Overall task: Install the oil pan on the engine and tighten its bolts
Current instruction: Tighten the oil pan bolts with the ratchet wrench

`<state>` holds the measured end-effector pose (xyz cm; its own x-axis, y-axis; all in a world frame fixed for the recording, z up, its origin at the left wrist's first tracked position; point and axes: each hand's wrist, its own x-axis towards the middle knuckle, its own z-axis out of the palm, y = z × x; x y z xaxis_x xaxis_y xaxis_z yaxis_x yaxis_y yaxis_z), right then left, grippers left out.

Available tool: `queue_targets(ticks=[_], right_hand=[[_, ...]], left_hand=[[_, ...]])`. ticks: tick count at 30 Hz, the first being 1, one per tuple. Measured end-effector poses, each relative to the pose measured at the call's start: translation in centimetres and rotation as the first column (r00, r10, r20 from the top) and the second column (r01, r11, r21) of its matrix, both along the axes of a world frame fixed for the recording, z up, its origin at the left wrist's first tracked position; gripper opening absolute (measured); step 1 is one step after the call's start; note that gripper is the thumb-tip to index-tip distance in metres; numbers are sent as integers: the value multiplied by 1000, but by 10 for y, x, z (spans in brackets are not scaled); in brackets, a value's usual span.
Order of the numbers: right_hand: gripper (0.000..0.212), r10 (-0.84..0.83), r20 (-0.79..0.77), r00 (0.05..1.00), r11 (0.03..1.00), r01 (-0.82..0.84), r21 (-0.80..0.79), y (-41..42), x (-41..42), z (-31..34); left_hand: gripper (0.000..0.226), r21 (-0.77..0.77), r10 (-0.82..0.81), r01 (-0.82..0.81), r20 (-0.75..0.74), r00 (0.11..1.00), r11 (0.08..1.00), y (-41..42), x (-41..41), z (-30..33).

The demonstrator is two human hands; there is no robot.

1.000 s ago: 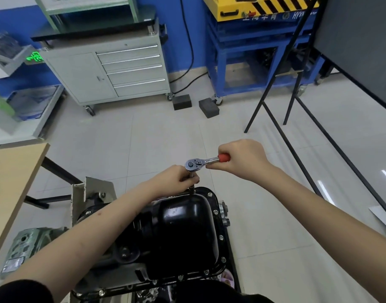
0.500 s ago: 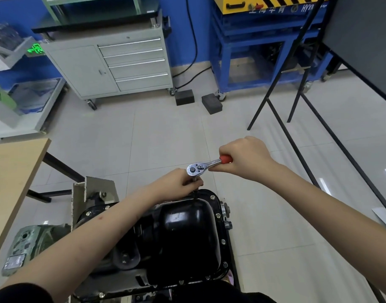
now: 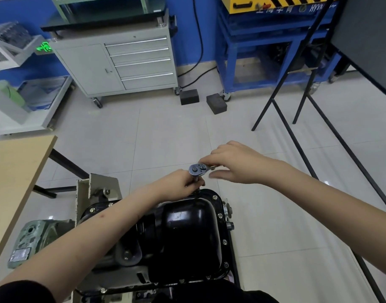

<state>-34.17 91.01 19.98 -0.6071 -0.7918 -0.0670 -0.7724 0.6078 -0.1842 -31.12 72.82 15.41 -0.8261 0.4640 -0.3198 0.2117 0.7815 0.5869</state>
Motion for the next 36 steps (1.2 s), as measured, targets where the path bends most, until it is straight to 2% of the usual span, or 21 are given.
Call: queue_targets(ticks=[2, 4, 8, 10, 13, 17, 19, 23, 28, 31, 34, 36], right_hand=[[35, -15, 39, 999, 999, 14, 30, -9, 2, 2], [37, -26, 8, 1000, 994, 25, 105, -15, -1, 6], [36, -16, -94, 995, 983, 33, 183, -18, -9, 16], [37, -23, -91, 996, 980, 41, 195, -20, -8, 18], [28, 21, -78, 997, 983, -6, 184, -20, -4, 18], [23, 185, -96, 978, 965, -163, 207, -19, -4, 22], [22, 157, -118, 981, 966, -128, 225, -20, -3, 21], [49, 84, -125, 989, 970, -53, 236, -20, 4, 17], [26, 134, -48, 990, 976, -124, 179, -19, 3, 18], [30, 77, -53, 996, 985, -68, 156, -22, 1, 19], [46, -21, -93, 995, 985, 36, 171, -26, 7, 15], [40, -35, -83, 996, 983, 49, 178, -27, 9, 15]], left_hand=[[29, -12, -7, 7, -1, 1000, 1000, 0, 0, 0], [31, -27, 14, -15, -27, 1000, 1000, 1, 0, -1], [35, -56, 130, -146, -223, 966, 988, 8, 3, -1], [36, -70, 117, -143, -287, 951, 987, 10, 3, -2], [32, -101, -1, -23, -230, 973, 995, 8, 1, 3], [28, -166, -121, 93, -167, 979, 982, 10, 6, 8], [31, -162, -86, 58, -170, 982, 985, 12, 6, 8], [29, -180, -63, 26, -203, 977, 983, 11, 3, 6], [28, -165, -137, 120, -92, 986, 979, 8, 2, 7], [28, -147, -113, 106, -39, 993, 983, 7, -3, 12], [22, -101, -42, 32, -100, 994, 994, 6, -1, 15], [20, -74, -42, 34, -113, 993, 997, 6, 2, 15]])
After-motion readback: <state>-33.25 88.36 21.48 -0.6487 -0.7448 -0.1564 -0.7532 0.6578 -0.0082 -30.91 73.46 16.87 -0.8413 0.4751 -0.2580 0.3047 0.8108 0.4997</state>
